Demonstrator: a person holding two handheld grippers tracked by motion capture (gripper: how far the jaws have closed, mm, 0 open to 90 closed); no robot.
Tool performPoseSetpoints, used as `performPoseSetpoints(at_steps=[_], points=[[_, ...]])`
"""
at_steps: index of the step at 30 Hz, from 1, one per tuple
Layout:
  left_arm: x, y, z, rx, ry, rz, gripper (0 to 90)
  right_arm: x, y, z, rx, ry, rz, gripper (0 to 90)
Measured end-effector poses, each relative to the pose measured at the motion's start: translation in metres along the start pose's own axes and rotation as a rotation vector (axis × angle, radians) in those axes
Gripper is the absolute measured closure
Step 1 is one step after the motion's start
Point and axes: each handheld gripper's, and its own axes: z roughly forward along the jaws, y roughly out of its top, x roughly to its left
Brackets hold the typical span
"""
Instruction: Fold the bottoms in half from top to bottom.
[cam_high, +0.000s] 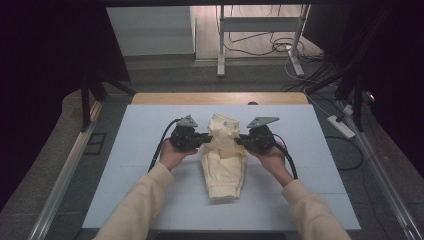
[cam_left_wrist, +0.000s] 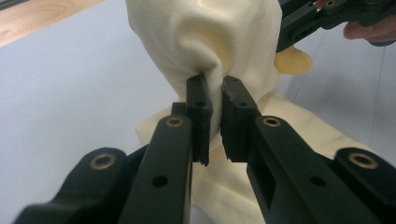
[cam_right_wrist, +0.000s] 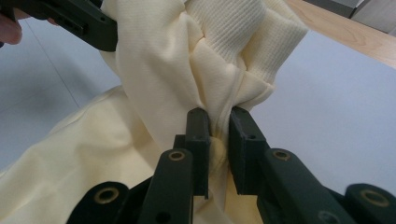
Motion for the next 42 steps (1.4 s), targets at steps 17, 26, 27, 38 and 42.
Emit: performPoseSetpoints(at_steps=[17,26,27,38,42], points=[[-0.009,-0.011,-0.002,-0.002,-0.01,0.011,81.3,0.009,-0.007,-0.003,0.011,0.008,-0.018,78.8],[-0.013,-0.016,-0.001,0.004,-0.014,0.019,80.5,0.013,-0.013,-0.005,0.017,0.01,-0.023,78.8],[-0.013,-0.017,-0.001,0.006,-0.013,0.021,80.4,0.014,-0.013,-0.006,0.017,0.01,-0.022,78.8],[-0.019,-0.021,-0.003,0.014,-0.011,0.026,79.2,0.019,-0.018,-0.009,0.016,0.013,-0.028,78.9],[-0.021,-0.023,-0.003,0.021,-0.012,0.028,79.2,0.02,-0.019,-0.009,0.017,0.02,-0.026,78.9]])
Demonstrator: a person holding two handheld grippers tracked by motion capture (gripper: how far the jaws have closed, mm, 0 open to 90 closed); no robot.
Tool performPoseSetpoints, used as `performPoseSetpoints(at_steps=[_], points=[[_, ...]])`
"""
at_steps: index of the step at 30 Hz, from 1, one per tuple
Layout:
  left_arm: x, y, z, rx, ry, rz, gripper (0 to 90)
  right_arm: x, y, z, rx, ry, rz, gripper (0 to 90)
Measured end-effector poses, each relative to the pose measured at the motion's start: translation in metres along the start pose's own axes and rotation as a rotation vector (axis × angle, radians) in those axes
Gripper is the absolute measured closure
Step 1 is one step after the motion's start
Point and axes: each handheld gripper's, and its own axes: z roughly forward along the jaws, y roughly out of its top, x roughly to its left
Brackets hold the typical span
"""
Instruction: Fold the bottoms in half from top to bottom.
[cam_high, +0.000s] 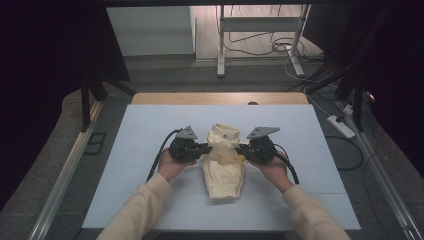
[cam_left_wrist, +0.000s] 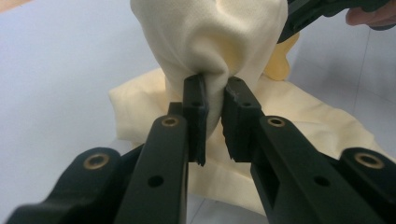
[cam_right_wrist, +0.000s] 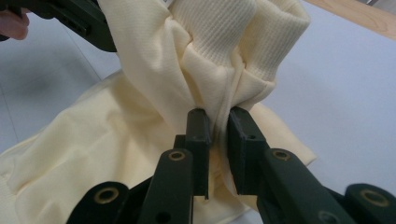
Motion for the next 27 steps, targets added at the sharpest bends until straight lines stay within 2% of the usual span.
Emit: performPoseSetpoints(at_steps=[18,27], points=[[-0.01,-0.009,-0.001,0.029,-0.01,0.01,75.9,0.013,-0.012,-0.007,0.014,0.017,-0.02,77.8],[-0.018,-0.019,0.001,0.059,-0.016,0.011,72.5,0.021,-0.022,-0.008,0.034,0.028,-0.029,77.5]])
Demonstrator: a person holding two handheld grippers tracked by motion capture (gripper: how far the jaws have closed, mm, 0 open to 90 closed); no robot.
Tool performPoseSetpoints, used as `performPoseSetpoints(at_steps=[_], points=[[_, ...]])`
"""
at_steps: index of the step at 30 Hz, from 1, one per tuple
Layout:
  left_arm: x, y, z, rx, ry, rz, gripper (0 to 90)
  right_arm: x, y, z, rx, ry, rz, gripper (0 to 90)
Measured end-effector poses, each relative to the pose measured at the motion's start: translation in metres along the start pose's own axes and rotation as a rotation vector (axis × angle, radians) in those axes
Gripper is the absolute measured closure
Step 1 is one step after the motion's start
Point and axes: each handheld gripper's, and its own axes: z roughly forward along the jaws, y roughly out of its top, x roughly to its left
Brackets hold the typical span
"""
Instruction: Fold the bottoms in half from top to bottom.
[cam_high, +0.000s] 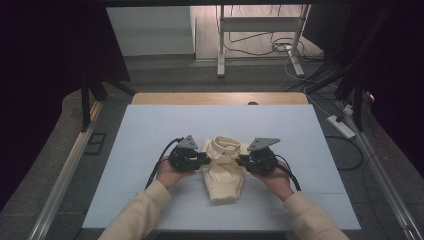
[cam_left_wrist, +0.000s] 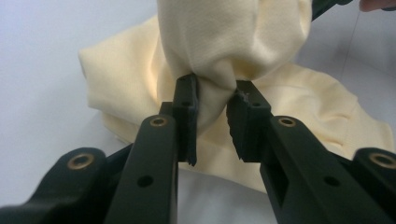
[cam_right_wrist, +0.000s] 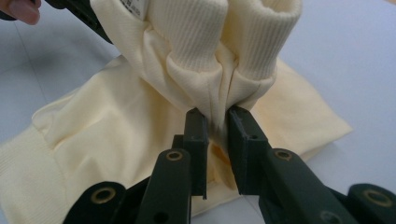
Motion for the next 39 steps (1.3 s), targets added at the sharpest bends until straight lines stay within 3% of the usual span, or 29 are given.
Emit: performPoseSetpoints(at_steps=[17,24,31,34,39], points=[[-0.001,-0.005,0.002,0.008,-0.007,-0.01,68.3,0.005,-0.006,-0.003,0.008,0.002,-0.009,75.9],[-0.003,-0.004,-0.001,0.006,0.0,-0.011,58.3,0.008,-0.006,-0.003,0.008,-0.004,-0.016,70.5],[-0.011,-0.007,-0.022,0.033,0.044,-0.026,36.7,0.012,-0.01,-0.015,0.003,-0.032,0.001,49.8],[-0.013,-0.014,-0.036,0.02,0.062,-0.022,35.2,0.011,-0.014,-0.023,-0.003,-0.041,0.018,48.0],[-0.011,-0.023,-0.051,-0.004,0.074,-0.051,34.3,0.009,-0.017,-0.035,-0.006,-0.063,0.051,45.8]])
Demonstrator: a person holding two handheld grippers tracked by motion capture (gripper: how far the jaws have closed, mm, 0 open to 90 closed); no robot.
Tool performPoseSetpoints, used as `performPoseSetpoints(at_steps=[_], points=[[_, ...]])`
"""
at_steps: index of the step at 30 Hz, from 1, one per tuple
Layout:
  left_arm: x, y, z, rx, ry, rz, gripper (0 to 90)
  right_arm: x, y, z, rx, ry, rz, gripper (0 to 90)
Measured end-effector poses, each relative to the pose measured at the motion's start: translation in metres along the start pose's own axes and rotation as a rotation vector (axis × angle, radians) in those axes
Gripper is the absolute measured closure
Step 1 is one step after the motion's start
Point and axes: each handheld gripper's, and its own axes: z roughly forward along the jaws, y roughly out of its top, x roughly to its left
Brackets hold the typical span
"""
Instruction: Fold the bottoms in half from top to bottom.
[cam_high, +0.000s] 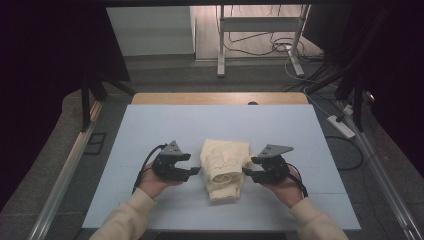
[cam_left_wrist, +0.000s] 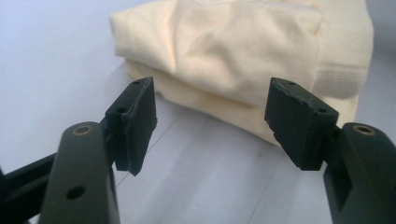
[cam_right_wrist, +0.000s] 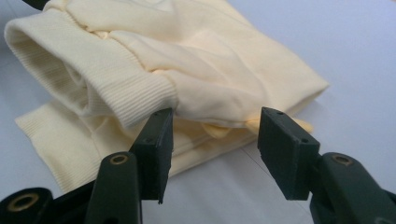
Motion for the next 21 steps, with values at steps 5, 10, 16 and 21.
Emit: performPoseSetpoints(at_steps=[5,10,16,21], points=[[0.002,0.001,0.0,-0.008,0.015,-0.005,33.4,-0.003,0.005,-0.008,-0.04,-0.015,0.015,44.8],[0.006,0.005,0.0,-0.02,0.018,-0.014,32.9,-0.008,0.016,-0.012,-0.067,0.016,0.032,47.0],[0.011,0.007,0.002,-0.022,0.029,-0.024,32.3,-0.009,0.031,-0.003,-0.08,0.053,0.029,53.3],[0.013,0.007,0.003,-0.022,0.03,-0.032,32.0,-0.007,0.048,0.016,-0.048,0.116,0.024,68.0]])
